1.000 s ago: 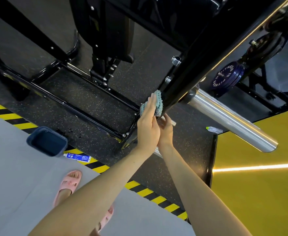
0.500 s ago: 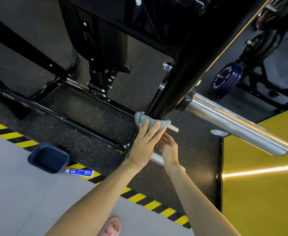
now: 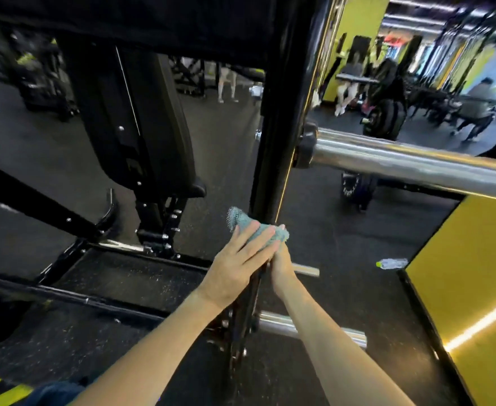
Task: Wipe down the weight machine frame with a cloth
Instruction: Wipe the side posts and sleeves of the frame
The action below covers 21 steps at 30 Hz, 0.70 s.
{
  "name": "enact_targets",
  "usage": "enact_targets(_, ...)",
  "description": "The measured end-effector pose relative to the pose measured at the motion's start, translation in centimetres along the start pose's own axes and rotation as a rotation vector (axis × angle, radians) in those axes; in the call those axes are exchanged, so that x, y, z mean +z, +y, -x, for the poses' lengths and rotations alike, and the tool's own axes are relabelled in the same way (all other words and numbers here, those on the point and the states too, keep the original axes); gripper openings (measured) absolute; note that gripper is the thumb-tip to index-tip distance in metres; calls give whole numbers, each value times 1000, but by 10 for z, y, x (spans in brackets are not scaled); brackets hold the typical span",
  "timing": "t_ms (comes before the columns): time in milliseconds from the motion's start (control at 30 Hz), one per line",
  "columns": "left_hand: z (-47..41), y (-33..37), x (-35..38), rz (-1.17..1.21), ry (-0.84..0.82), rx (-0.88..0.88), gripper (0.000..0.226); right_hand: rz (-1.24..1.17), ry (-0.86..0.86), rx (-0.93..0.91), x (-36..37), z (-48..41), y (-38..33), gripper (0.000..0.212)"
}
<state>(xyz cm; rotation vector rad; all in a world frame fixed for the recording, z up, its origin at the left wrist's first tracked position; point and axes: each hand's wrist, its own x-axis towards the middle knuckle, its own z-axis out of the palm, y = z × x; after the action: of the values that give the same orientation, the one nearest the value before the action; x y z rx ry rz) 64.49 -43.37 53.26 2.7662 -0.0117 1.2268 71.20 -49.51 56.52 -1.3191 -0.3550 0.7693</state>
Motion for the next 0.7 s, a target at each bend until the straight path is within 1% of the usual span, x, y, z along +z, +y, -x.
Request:
enact_targets(33,-13,2,-5,107,-14,-198,41,-34,27,-27,2,-7,4,39)
enact_targets(67,-23,6,-15,59,137,-94,40,-29,38,-44,3,-16,8,40)
enact_targets(100,-42,0,-21,32,228,-31,39,-13,52,-77,6,-21,11,43)
enact_targets(133,-55,-4,-34,44,336,36,38,-24,52,-87,5,-28,17,55)
enact_targets(167,-68,-5,-50,70,435,62,40,-18,37,-76,3,-35,24,67)
enact_targets(200,-75,-11,-60,34,512,77,41,-7,41,-66,3,-38,27,77)
enact_targets(233,-87,-7,-64,55,569,109,43,14,48,-78,1,-42,28,82)
enact_targets(300,-92,-3,-66,93,559,97,45,20,51,-92,0,-51,32,87)
enact_targets(367,-72,-4,-48,49,539,94,43,69,70,-128,-3,-64,37,107)
enact_targets(400,-57,-8,-37,1,523,102,42,66,78,-175,-6,-79,42,110)
enact_targets(467,-29,-17,-17,-41,459,148,42,46,32,-262,-14,-132,56,107)
enact_targets(533,-20,-19,-20,-75,376,213,42,35,18,-292,-13,-137,53,114)
enact_targets(567,-26,-20,-27,-71,344,221,43,14,4,-286,-12,-138,51,112)
enact_targets(600,-37,-18,-37,-56,335,213,45,13,-8,-265,-12,-141,51,106)
enact_targets(633,-52,-17,-49,-30,362,182,46,23,14,-249,-10,-128,49,99)
enact_targets(700,-79,-10,-73,26,419,113,46,26,32,-212,-6,-103,44,96)
